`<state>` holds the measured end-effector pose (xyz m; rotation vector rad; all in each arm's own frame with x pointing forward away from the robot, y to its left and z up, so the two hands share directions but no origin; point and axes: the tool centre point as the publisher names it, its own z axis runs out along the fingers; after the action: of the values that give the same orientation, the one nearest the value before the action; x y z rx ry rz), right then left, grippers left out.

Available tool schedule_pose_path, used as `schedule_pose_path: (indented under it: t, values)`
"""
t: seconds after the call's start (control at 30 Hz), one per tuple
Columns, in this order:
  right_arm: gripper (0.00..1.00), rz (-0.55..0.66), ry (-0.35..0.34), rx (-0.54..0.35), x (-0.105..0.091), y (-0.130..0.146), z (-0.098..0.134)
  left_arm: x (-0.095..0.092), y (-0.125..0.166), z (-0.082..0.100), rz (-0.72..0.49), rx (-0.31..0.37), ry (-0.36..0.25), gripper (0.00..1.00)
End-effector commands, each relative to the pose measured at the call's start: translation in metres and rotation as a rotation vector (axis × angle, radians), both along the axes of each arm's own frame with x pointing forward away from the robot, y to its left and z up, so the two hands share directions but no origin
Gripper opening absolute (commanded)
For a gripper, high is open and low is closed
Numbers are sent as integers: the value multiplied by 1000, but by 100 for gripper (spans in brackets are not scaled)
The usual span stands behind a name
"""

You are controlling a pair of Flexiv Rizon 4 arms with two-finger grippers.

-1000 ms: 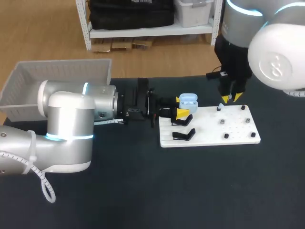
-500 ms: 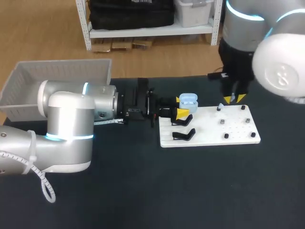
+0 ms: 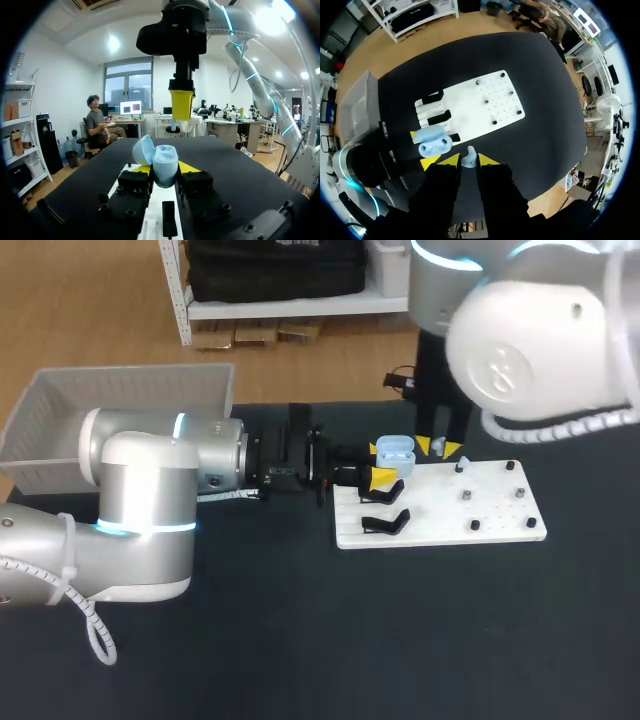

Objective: Pick up each earbud case from the left stands, insert the matching earbuds, close the lid, and place the case in the box.

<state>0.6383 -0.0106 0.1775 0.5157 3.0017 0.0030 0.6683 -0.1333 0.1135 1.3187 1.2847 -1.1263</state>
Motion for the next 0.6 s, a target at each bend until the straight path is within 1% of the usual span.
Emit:
schedule_pose_path:
  t: [0.03, 0.5, 0.57, 0.6]
  values:
    - [0, 11, 19, 4, 4, 5, 1, 0, 0, -1, 3, -4, -3, 0]
    - [0, 11, 19, 4, 4, 5, 1, 0, 0, -1, 3, -4, -3, 0]
    - [0, -22, 17, 44, 6, 11, 5, 0, 0, -1, 3, -4, -3, 0]
    - [0, -41, 5, 65, 8, 14, 8, 0, 0, -1, 3, -4, -3, 0]
